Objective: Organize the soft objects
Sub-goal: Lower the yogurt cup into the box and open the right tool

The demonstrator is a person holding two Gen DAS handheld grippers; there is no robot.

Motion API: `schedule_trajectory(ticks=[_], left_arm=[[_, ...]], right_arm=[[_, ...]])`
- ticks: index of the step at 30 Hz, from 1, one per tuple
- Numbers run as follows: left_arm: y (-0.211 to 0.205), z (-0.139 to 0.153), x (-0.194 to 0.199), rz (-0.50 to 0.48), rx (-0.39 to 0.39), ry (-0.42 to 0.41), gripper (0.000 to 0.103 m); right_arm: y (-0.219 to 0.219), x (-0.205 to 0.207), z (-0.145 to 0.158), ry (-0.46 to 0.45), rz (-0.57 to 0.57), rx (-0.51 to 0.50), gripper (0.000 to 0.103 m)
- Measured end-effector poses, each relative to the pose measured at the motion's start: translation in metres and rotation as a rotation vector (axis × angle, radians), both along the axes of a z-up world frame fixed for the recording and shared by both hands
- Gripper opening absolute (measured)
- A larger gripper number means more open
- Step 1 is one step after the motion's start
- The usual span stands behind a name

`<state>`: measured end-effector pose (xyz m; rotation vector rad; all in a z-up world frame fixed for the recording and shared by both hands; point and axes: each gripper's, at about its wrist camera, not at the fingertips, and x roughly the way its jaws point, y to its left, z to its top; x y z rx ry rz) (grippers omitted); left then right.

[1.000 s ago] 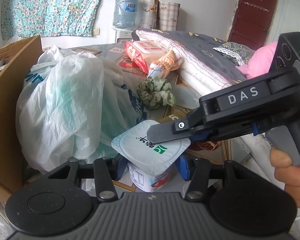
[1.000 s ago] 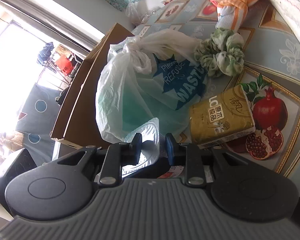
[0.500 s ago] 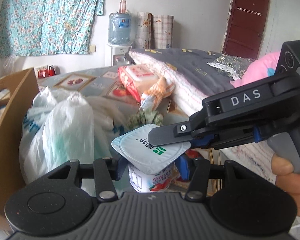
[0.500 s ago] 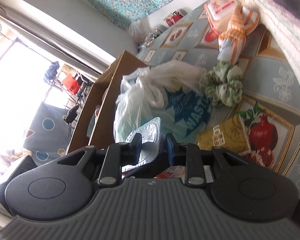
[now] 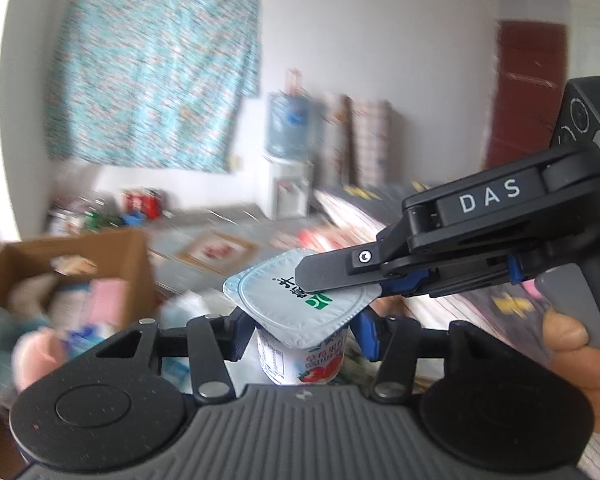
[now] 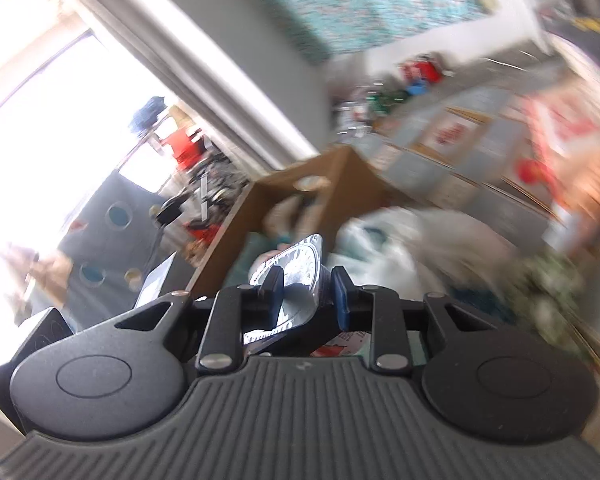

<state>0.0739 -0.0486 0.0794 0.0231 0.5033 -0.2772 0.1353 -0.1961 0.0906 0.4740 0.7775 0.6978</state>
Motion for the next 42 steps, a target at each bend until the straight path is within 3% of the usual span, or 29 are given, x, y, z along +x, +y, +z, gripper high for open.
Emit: schedule_trajectory(ticks=[5, 10, 15, 20, 26, 30, 42], left_arm=[[0.057, 0.029, 0.0, 0.139, 0.002, -0.018, 0.053], [0.127, 0.04, -0.002, 0.286, 0.021, 0.038, 0.053], [0.193, 0.021, 0.006, 0.418, 0.034, 0.179, 0.053], [0.238, -0.02, 0.024, 0.494, 0.044, 0.307, 0.053], [0.261, -0.044, 0.03, 0.513, 0.058, 0.385, 0.052], [0.26, -0.048, 0.026, 0.512, 0.074, 0.419, 0.053], [0.25, -0.028, 0.006, 0.506, 0.089, 0.345, 0.062]], right_arm=[[0.08, 0.03, 0.026, -0.019, 0.161, -0.007, 0.027], [0.174, 0.059, 0.024, 0.05, 0.333, -0.001, 0.028], [0.26, 0.082, -0.018, 0.198, 0.457, -0.024, 0.028], [0.316, 0.096, -0.066, 0.291, 0.491, -0.098, 0.029], [0.336, 0.108, -0.101, 0.333, 0.475, -0.148, 0.028], [0.33, 0.12, -0.128, 0.423, 0.47, -0.142, 0.028], [0.317, 0.119, -0.137, 0.465, 0.43, -0.142, 0.029]])
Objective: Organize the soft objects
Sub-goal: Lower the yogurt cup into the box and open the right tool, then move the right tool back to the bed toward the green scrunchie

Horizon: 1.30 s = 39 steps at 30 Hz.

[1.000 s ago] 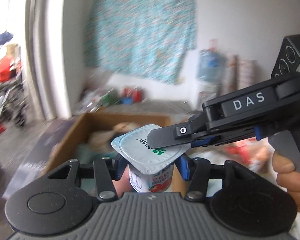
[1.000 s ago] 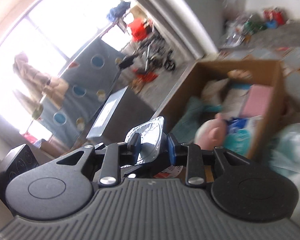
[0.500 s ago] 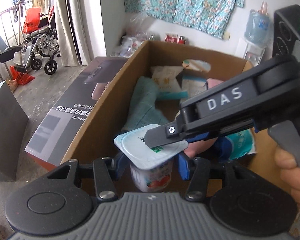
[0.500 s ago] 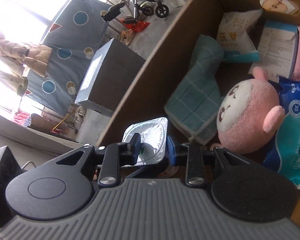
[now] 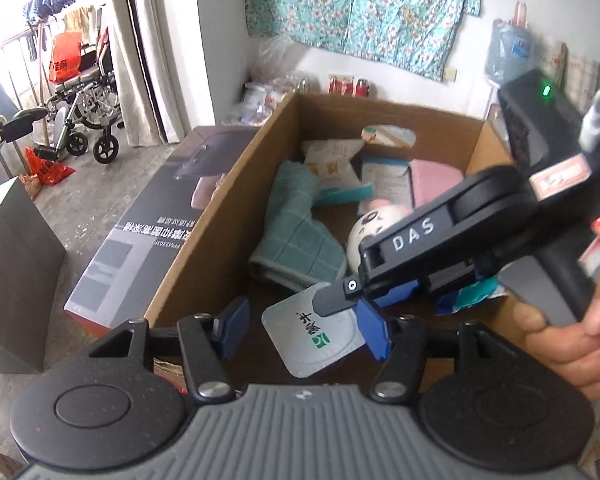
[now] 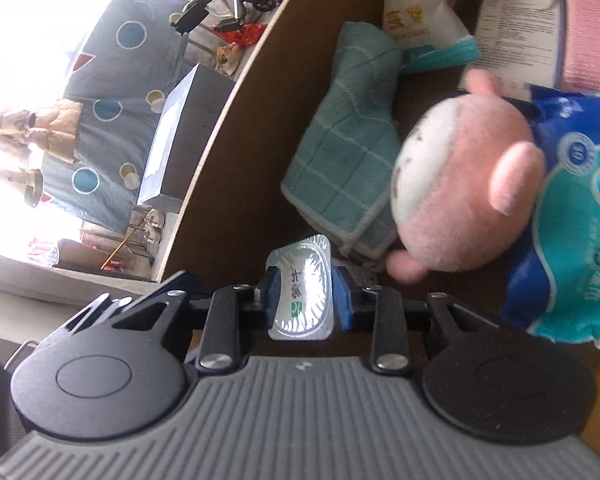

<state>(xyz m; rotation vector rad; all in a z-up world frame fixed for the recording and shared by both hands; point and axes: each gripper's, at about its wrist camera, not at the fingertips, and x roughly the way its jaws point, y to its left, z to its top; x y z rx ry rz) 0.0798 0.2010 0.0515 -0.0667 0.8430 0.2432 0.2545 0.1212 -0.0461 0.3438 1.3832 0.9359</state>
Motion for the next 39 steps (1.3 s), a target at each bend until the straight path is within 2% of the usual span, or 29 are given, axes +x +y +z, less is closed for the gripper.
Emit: schedule_trajectory(ticks=[3, 6, 7, 10, 13, 18, 22, 25, 27, 30, 32, 39], left_arm=[[-0.007, 0.009, -0.008, -0.009, -0.007, -0.027, 0.063], [-0.019, 0.019, -0.018, -0.035, -0.014, -0.071, 0.068], [-0.025, 0.022, -0.022, -0.056, -0.02, -0.097, 0.071], [-0.047, 0.029, -0.032, -0.134, -0.035, -0.156, 0.081], [-0.077, 0.032, -0.037, -0.233, -0.05, -0.181, 0.082], [-0.134, 0.026, -0.036, -0.406, -0.096, -0.185, 0.082], [-0.183, 0.011, -0.034, -0.55, -0.117, -0.165, 0.082], [-0.222, -0.005, -0.031, -0.663, -0.099, -0.138, 0.082], [-0.248, -0.018, -0.029, -0.731, -0.071, -0.117, 0.082], [-0.286, -0.04, -0.026, -0.815, -0.001, -0.096, 0.082], [-0.309, -0.055, -0.022, -0.857, 0.046, -0.073, 0.082], [-0.353, -0.095, 0.0, -0.947, 0.057, 0.009, 0.082]], right_arm=[[-0.017, -0.003, 0.011, -0.022, -0.052, 0.033, 0.03], [-0.047, -0.015, 0.032, -0.082, -0.126, 0.105, 0.037], [-0.059, -0.021, 0.039, -0.104, -0.144, 0.134, 0.042], [-0.102, -0.046, 0.059, -0.179, -0.197, 0.187, 0.046], [-0.153, -0.069, 0.072, -0.246, -0.258, 0.187, 0.049], [-0.253, -0.102, 0.081, -0.31, -0.379, 0.097, 0.052], [-0.326, -0.121, 0.083, -0.35, -0.47, -0.045, 0.054], [-0.369, -0.126, 0.077, -0.372, -0.503, -0.167, 0.058], [-0.392, -0.126, 0.07, -0.385, -0.481, -0.239, 0.061], [-0.411, -0.119, 0.06, -0.423, -0.434, -0.36, 0.071], [-0.421, -0.111, 0.048, -0.432, -0.39, -0.395, 0.073], [-0.421, -0.065, 0.012, -0.412, -0.262, -0.39, 0.074]])
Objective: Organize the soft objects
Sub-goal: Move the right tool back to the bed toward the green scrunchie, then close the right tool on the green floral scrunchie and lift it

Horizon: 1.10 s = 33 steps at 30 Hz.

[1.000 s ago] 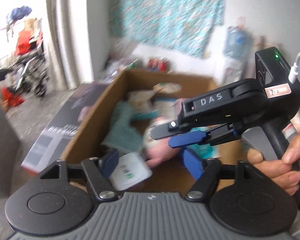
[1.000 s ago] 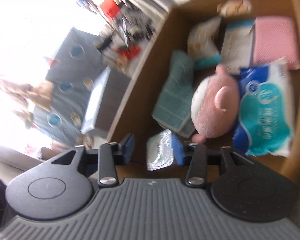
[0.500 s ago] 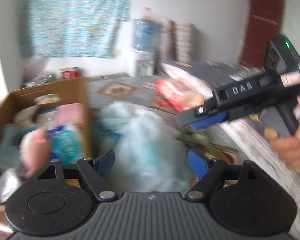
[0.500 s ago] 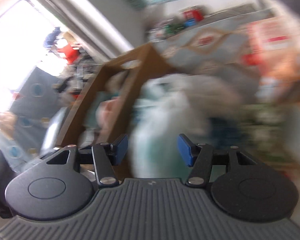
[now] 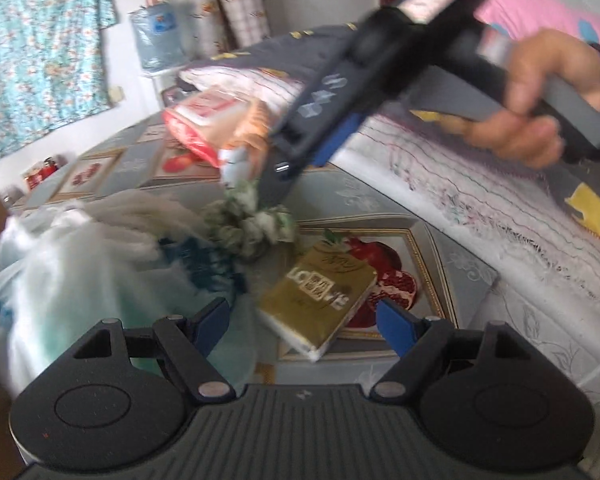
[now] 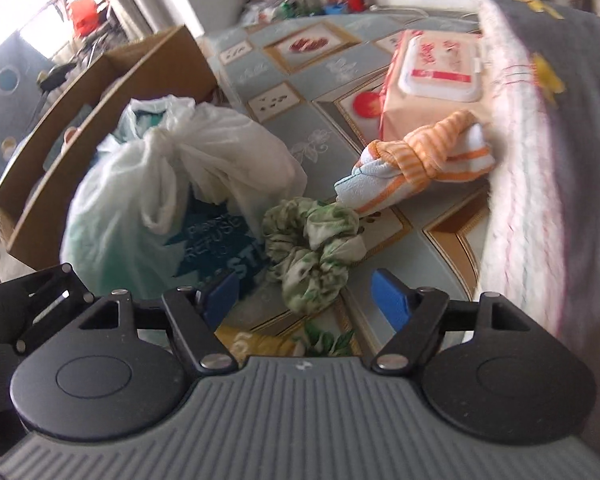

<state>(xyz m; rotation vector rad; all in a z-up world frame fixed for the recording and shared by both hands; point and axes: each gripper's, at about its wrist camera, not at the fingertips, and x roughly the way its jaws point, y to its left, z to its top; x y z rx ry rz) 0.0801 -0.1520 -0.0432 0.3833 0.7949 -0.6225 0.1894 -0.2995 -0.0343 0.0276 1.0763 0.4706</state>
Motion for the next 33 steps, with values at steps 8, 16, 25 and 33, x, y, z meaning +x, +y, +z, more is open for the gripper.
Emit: schedule_trajectory(ticks=[8, 16, 25, 33], left_arm=[[-0.022, -0.023, 0.023, -0.026, 0.065, 0.019, 0.081], [-0.022, -0.034, 0.031, -0.044, 0.053, 0.063, 0.074], [-0.016, -0.033, 0.035, -0.018, 0.015, 0.06, 0.071], [-0.001, -0.025, 0.048, 0.078, -0.074, 0.088, 0.069]], right_arm=[[0.016, 0.034, -0.026, 0.006, 0.122, -0.013, 0.077], [0.025, 0.045, -0.043, 0.007, 0.168, -0.038, 0.077], [0.025, 0.045, -0.041, -0.017, 0.139, -0.07, 0.039], [0.004, 0.04, -0.032, -0.013, 0.022, 0.017, 0.017]])
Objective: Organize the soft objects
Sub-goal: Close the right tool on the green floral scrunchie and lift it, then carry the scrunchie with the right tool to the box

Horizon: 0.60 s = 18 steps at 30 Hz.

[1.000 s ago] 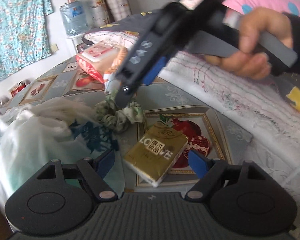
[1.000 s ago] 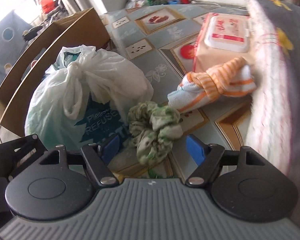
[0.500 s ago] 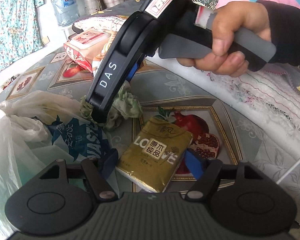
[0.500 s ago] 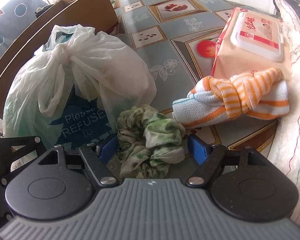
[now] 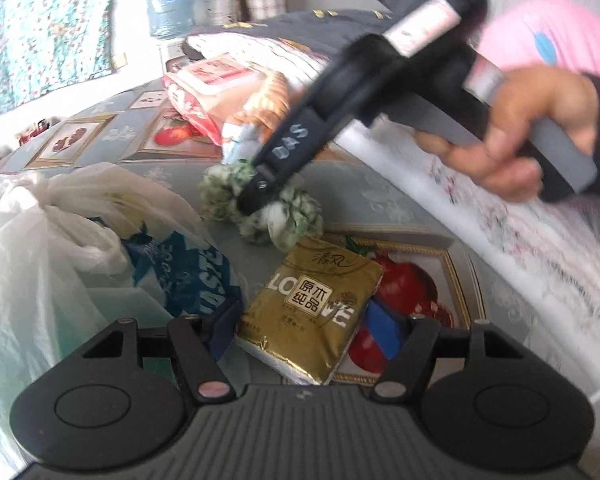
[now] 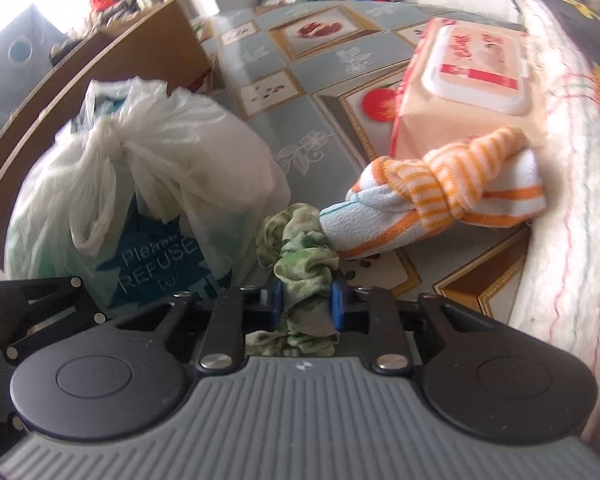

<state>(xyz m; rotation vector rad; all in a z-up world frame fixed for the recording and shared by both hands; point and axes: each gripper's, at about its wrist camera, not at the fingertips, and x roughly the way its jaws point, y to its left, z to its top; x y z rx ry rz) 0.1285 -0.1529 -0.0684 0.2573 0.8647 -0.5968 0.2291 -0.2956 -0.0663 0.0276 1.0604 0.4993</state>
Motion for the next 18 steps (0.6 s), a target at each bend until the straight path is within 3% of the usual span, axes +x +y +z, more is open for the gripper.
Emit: schedule_trajectory(ticks=[9, 18], left_arm=[[0.022, 0.041, 0.004, 0.091, -0.106, -0.089, 0.069], [0.059, 0.102, -0.009, 0.207, -0.208, -0.214, 0.069]], right_arm=[[-0.02, -0.011, 0.049, -0.078, -0.108, 0.125, 0.017], [0.008, -0.023, 0.121, -0.183, -0.093, 0.213, 0.017]])
